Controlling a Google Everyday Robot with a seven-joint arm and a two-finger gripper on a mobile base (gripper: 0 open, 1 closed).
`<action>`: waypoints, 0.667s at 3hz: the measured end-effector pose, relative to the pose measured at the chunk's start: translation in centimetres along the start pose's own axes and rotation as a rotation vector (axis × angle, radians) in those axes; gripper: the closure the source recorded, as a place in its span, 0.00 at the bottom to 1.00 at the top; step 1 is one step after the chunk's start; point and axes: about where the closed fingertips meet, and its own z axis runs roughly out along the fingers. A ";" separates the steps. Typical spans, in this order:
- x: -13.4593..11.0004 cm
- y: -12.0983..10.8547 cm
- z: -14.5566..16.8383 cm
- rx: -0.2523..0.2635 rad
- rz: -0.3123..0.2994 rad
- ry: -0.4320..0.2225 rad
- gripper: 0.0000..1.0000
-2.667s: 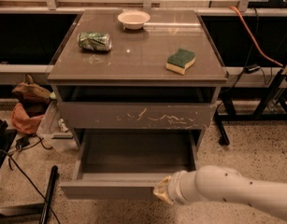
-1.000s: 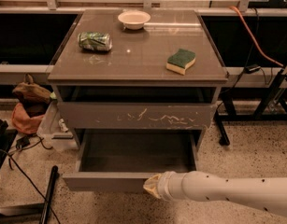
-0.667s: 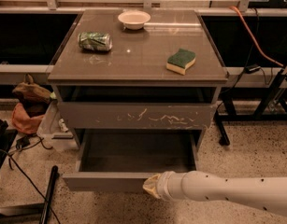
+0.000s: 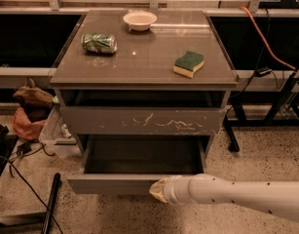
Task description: Close middle drawer
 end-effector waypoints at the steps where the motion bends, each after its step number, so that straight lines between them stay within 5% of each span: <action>1: -0.8 -3.0 0.5 0.054 -0.018 -0.010 1.00; 2: -0.8 -3.0 0.5 0.054 -0.018 -0.010 1.00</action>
Offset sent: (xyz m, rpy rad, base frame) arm 0.1544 -0.0557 0.0235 -0.0438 -0.2209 -0.1764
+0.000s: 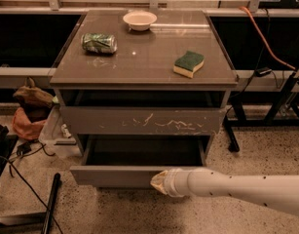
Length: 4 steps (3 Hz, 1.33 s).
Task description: Close middle drawer
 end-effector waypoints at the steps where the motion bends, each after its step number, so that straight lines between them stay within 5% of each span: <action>1: 0.6 -1.1 1.9 -0.008 0.010 -0.038 1.00; 3: 2.8 -3.6 7.7 -0.068 -0.010 -0.029 1.00; 4: 2.5 -4.8 8.0 -0.052 -0.015 -0.032 1.00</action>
Offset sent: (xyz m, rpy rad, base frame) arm 0.1342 -0.0070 -0.0844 0.1223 -0.0052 0.0103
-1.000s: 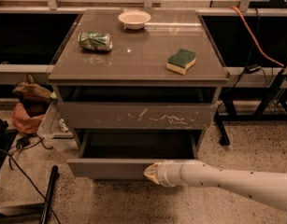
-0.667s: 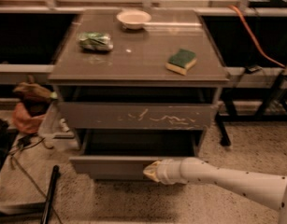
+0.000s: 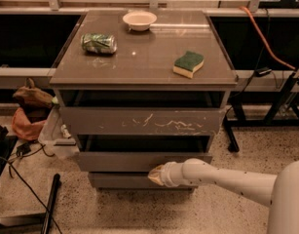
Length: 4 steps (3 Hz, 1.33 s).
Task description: Close middle drawer
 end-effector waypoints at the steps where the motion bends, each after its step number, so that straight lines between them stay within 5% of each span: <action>1: -0.5 -1.5 0.1 0.066 -0.011 0.004 1.00; 2: -2.1 -2.6 -0.8 0.153 0.007 0.062 1.00; 3: -0.8 -2.6 -1.6 0.235 0.031 0.152 1.00; 4: -0.9 -5.8 -1.7 0.374 -0.015 0.166 1.00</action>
Offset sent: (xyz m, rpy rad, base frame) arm 0.1405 -0.0555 0.0851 -0.3300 -0.6063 -0.5313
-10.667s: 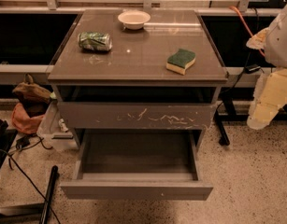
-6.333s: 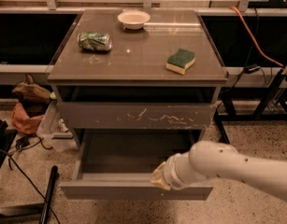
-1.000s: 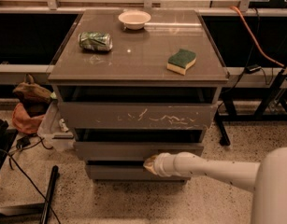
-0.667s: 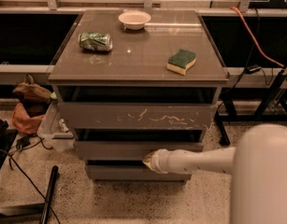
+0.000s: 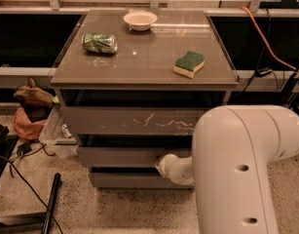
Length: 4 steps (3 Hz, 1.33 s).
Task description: Close middle drawer
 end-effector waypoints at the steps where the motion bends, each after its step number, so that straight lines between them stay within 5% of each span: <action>1: -0.3 -0.8 0.4 0.043 0.003 -0.017 1.00; 2: -0.5 -1.8 0.5 0.076 0.036 -0.103 1.00; 4: -0.6 -2.0 -1.2 0.100 0.059 -0.123 1.00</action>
Offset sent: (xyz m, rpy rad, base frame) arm 0.0860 -0.1001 0.0712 0.7466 -0.7480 -0.1978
